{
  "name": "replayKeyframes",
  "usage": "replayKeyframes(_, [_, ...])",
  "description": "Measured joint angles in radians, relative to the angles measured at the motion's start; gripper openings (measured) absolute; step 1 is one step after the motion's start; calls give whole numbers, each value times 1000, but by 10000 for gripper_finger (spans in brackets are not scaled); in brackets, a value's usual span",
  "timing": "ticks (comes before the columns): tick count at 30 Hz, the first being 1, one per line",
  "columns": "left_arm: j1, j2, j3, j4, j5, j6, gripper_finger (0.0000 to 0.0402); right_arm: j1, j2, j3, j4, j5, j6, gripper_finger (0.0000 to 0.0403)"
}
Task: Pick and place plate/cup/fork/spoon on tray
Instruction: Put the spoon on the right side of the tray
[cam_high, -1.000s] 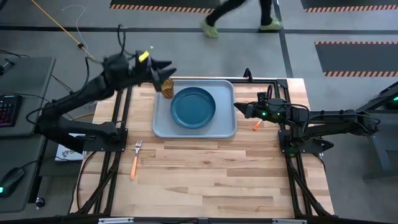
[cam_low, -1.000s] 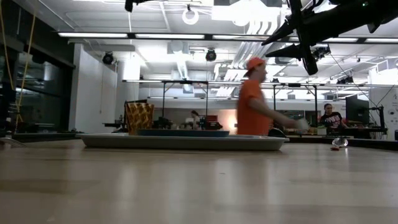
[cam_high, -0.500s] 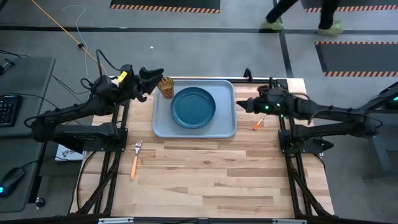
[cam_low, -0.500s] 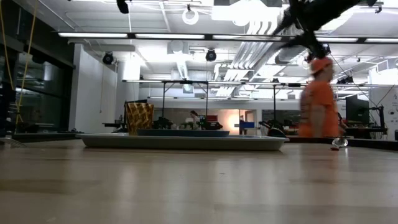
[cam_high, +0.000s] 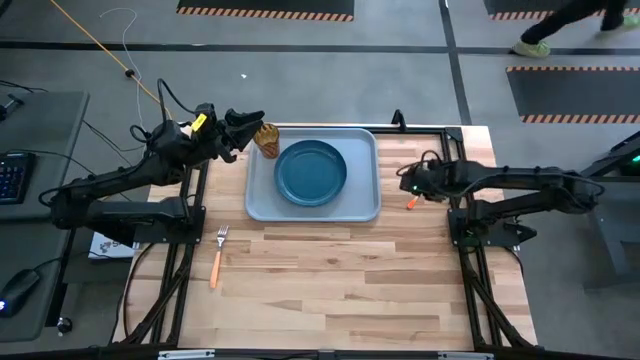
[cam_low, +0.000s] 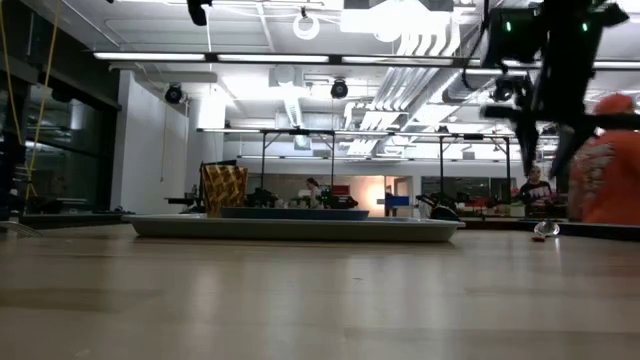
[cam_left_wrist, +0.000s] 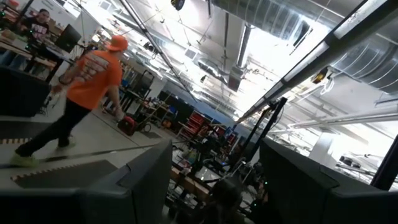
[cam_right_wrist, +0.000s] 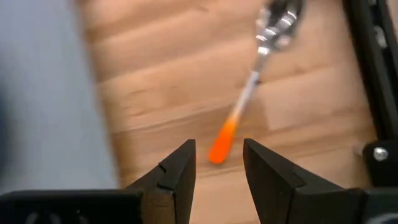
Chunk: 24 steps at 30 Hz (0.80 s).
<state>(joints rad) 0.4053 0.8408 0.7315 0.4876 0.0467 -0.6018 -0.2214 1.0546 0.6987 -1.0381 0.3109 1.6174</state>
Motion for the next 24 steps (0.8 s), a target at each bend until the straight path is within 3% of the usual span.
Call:
replayKeyframes(6, [0, 0, 0, -1, 0, 0, 234, -17, 14, -118, 31, 113, 237, 126])
replayKeyframes(10, [0, 0, 0, -1, -1, 0, 234, -63, 14, -175, 111, 153, 295, 126])
replayKeyframes(24, [0, 0, 0, -2, -1, -1, 234, -230, 167, -254, 398, 143, 168, 126])
